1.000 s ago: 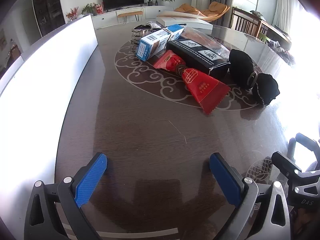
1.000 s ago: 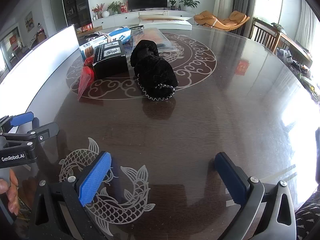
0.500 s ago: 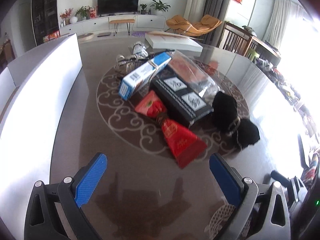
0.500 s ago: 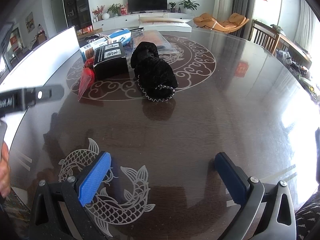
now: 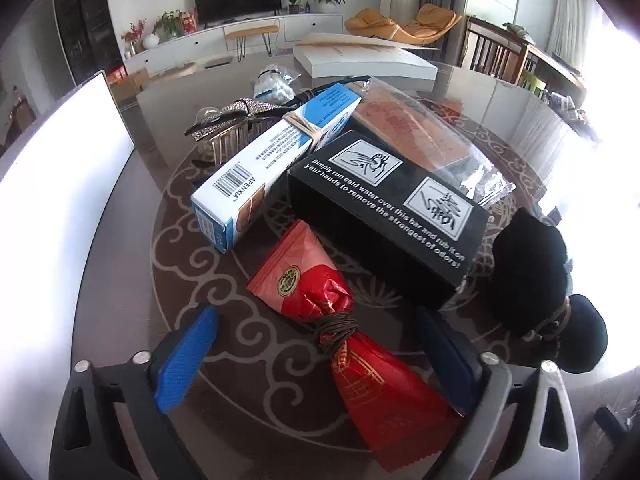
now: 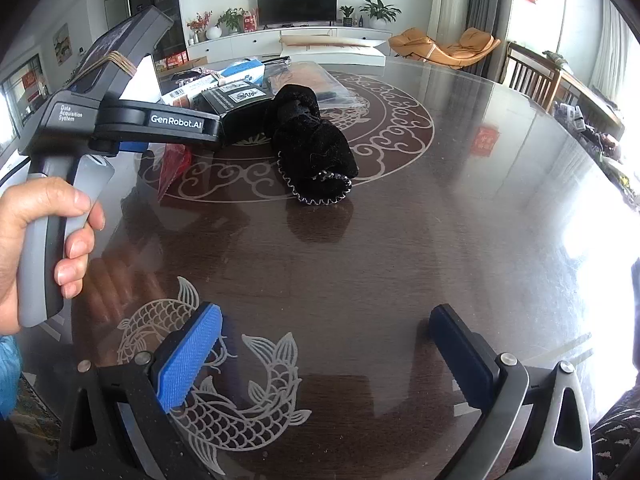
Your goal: Organize objects
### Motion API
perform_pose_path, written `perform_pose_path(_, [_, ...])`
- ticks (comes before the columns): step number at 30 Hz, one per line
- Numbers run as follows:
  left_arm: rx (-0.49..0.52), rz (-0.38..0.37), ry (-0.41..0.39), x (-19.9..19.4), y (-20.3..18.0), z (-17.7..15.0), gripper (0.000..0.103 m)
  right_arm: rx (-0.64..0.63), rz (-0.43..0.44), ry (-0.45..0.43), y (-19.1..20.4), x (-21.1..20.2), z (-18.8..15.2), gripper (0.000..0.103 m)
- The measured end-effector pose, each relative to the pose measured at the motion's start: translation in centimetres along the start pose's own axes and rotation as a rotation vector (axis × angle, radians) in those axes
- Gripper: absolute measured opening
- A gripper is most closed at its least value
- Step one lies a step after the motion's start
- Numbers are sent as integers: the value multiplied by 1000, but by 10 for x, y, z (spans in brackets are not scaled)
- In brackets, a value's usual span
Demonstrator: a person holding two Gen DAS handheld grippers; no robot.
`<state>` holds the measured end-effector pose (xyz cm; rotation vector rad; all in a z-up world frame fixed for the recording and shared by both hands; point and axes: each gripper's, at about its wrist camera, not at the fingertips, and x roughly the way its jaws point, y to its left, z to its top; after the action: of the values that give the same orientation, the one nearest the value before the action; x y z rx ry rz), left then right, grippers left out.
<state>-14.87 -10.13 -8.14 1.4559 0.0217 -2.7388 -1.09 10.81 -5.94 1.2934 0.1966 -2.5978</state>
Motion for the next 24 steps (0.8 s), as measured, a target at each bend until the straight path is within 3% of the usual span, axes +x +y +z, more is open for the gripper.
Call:
perform_pose_path(3, [26, -21, -32, -12, 1, -8, 39, 1, 0, 0, 0, -1, 0, 103])
perform_pose_path(5, [51, -30, -34, -19, 1, -18, 32, 0, 0, 2, 0, 0, 0, 103])
perform_pose_path(11, [73, -67, -9, -49, 6, -61, 32, 0, 0, 2, 0, 0, 0, 103])
perform_pose_path(13, [94, -62, -5, -56, 6, -72, 40, 0, 0, 2, 0, 0, 0, 103])
perform_pose_path(15, [100, -43, 24, -53, 6, -74, 93, 1, -1, 1, 0, 0, 0, 103])
perform_pose_path(16, [98, -31, 36, -50, 6, -75, 99, 2, -2, -1, 0, -1, 0, 103])
perform_pose_path(24, [72, -47, 17, -41, 5, -71, 103, 2, -3, -18, 0, -2, -2, 103])
